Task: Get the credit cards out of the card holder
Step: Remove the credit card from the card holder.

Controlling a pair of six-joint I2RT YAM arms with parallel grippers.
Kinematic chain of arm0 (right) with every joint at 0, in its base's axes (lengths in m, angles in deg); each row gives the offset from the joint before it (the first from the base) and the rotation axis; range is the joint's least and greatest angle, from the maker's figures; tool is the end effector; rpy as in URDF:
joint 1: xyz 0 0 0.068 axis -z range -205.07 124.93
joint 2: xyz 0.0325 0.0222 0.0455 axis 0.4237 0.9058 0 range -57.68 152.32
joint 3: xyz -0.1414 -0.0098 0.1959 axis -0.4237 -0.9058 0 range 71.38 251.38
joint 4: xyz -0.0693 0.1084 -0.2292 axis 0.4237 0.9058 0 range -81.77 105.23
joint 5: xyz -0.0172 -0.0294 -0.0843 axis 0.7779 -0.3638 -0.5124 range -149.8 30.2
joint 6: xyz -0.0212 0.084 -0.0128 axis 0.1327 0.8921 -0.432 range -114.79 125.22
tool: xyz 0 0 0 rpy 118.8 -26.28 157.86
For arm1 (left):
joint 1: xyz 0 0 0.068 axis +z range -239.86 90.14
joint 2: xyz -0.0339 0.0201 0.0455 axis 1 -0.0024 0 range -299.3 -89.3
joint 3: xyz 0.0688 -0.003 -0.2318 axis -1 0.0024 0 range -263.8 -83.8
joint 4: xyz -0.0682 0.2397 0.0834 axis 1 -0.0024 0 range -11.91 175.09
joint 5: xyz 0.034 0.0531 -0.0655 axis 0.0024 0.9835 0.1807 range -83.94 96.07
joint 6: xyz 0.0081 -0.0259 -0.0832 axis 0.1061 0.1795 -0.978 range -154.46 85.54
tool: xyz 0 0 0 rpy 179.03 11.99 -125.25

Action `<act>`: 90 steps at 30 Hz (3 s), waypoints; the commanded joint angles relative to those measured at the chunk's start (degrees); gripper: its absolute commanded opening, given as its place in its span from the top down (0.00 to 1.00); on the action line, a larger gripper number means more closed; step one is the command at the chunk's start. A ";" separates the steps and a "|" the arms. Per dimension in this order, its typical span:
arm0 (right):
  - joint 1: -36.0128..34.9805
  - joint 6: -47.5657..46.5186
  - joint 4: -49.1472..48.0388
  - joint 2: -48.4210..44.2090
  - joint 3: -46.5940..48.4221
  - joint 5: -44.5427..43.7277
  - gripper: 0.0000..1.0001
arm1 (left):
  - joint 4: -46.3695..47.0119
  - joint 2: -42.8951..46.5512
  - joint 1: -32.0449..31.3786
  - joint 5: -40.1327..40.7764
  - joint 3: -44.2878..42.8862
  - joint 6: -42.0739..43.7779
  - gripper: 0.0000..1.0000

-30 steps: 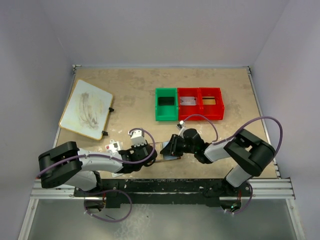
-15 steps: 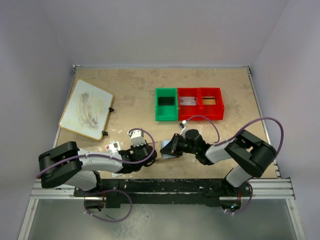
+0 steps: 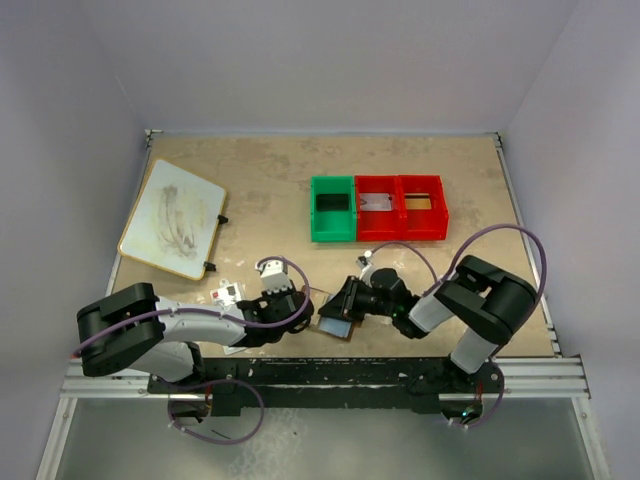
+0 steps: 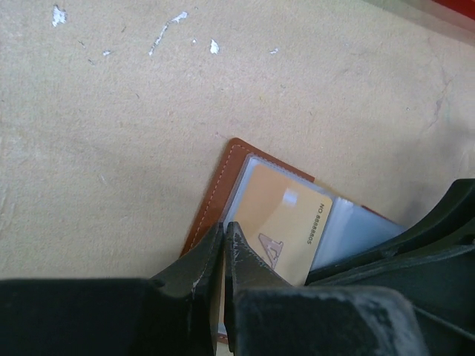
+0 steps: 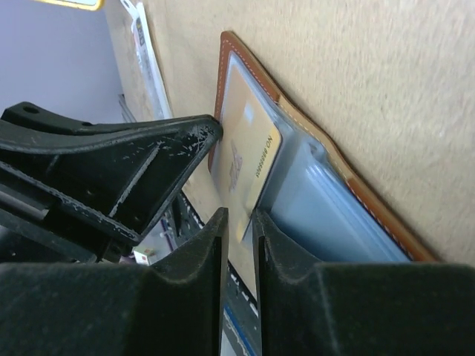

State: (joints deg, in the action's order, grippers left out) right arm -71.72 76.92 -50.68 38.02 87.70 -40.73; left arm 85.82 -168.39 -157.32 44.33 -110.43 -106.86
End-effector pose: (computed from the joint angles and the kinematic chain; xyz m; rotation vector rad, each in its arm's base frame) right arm 0.1776 0.2251 0.0615 0.2369 2.3035 1.5692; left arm 0.1432 -0.2194 0.0764 -0.3694 2.2472 -0.4679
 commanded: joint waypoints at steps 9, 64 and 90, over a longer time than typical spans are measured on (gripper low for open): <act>-1.28 4.62 -2.91 -5.74 -5.06 -2.42 0.73 | -2.24 -1.14 -0.48 -6.49 1.21 -1.94 1.00; -4.77 21.92 -14.43 4.73 -4.05 -14.47 0.77 | -5.00 -1.54 -1.48 -14.79 2.72 -4.24 1.00; -2.32 9.09 11.38 -1.71 9.13 -13.31 1.00 | -3.23 -0.33 -3.93 -13.97 3.57 -5.79 1.00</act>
State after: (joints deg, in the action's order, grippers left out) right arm -76.97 89.29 -37.17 37.54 91.98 -44.29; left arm 87.09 -167.91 -158.15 43.54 -108.57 -111.80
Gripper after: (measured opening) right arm 0.027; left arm 0.003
